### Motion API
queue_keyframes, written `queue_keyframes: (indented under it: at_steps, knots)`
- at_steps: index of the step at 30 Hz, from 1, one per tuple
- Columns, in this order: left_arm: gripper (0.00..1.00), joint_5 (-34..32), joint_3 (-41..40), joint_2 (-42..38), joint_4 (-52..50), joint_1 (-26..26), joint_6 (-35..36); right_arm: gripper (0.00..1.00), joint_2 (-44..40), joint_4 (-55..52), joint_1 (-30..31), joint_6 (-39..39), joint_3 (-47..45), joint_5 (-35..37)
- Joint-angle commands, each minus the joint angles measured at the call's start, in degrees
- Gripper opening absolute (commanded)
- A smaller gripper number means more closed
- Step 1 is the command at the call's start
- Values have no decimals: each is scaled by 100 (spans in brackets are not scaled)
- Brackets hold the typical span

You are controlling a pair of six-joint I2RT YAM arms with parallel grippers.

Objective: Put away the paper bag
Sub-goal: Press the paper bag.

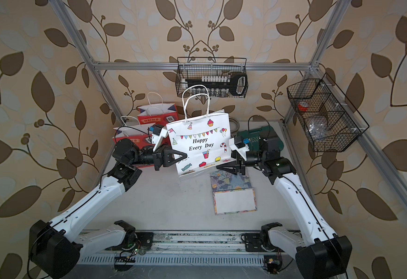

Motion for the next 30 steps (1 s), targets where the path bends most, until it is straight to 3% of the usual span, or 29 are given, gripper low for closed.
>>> queue_keyframes:
  at_steps: [1, 5, 8, 10, 11, 14, 16, 17, 20, 23, 24, 27, 30]
  knots:
    - [0, 204, 212, 15, -31, -68, 124, 48, -23, 287, 68, 182, 215, -183]
    - [0, 187, 247, 44, -237, -68, 316, 33, -56, 290, 68, 293, 233, -323]
    - [0, -70, 355, -22, -942, -68, 936, 18, -60, 287, 68, 427, 245, -489]
    - [1, -371, 422, -89, -1335, -68, 1367, 0, -56, 287, 69, 505, 260, -532]
    - [5, -591, 449, -138, -1515, -68, 1565, 0, -57, 287, 71, 529, 268, -540]
    - [44, -1121, 415, -325, -1596, -68, 1860, 0, -82, 371, 63, 637, 254, -456]
    - [77, -1757, 348, -510, -1675, -68, 1992, 0, -120, 393, 58, 696, 276, -305]
    - [85, -2210, 265, -654, -1720, -68, 2110, 0, -138, 399, 50, 737, 279, -167]
    - [99, -4175, -190, -1253, -1697, -68, 2398, 0, -213, 393, 32, 837, 328, 386]
    - [99, -5832, -660, -1781, -1841, -68, 2669, 0, -280, 349, 25, 884, 379, 942]
    - [99, -5986, -771, -1907, -1943, -68, 2755, 0, -280, 341, 31, 894, 397, 1008]
    - [99, -5299, -1019, -2087, -2160, -68, 2827, 0, -253, 357, 70, 964, 487, 1022]
    - [99, -3570, -1127, -1834, -2142, -68, 2674, 0, -197, 349, 244, 977, 581, 991]
